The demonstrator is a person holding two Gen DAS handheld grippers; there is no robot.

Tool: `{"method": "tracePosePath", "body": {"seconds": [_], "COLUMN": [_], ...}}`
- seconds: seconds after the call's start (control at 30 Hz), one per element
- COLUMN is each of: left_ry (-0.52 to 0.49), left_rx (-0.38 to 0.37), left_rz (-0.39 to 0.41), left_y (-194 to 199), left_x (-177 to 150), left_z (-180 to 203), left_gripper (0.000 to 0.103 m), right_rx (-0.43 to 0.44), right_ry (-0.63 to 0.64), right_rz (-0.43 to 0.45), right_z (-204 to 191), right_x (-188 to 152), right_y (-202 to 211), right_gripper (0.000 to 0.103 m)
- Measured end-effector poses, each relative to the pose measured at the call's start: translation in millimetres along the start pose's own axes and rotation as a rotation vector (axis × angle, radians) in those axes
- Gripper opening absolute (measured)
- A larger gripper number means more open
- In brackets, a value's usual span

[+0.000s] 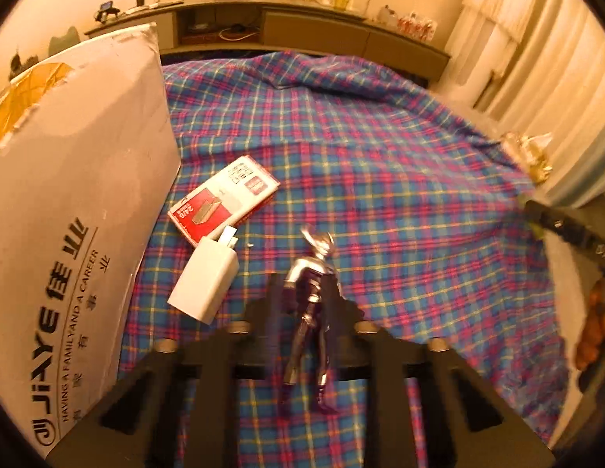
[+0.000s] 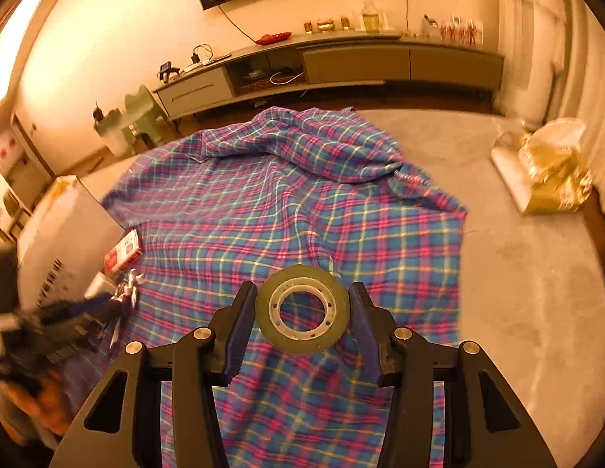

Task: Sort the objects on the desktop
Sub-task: 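Grasp the purple action figure with the left tool while the right grasps the green tape roll, then lift the action figure and tape roll off the cloth with both tools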

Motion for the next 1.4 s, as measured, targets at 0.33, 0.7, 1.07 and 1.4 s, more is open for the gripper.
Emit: {"method": "tracePosePath", "body": {"seconds": [0.33, 0.7, 1.07, 1.4], "left_ry": [0.002, -0.166, -0.104, -0.095], "left_rx": [0.008, 0.105, 0.044, -0.031], "left_rz": [0.005, -0.017, 0.007, 0.019], "left_y": [6, -22, -3, 22], "left_x": [-7, -21, -12, -15], "left_z": [1, 21, 10, 24], "left_gripper": [0.036, 0.043, 0.035, 0.035], "right_rx": [0.186, -0.067, 0.046, -0.092], "right_ry": [-0.177, 0.148, 0.122, 0.250], "right_rz": [0.008, 0.082, 0.081, 0.006], "right_z": [21, -10, -12, -22], "right_x": [6, -5, -4, -26], "right_y": [6, 5, 15, -38], "right_gripper": [0.050, 0.044, 0.042, 0.052]}}
Point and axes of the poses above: each gripper's, at about its wrist camera, not at the fingertips, and y roughly against the way its jaws point, z to its right, x to its top, the point moved 4 cm from there along -y, roughly the way its jaws point, and after that the axes turned 11 degrees about -x, right-handed, at the moved point
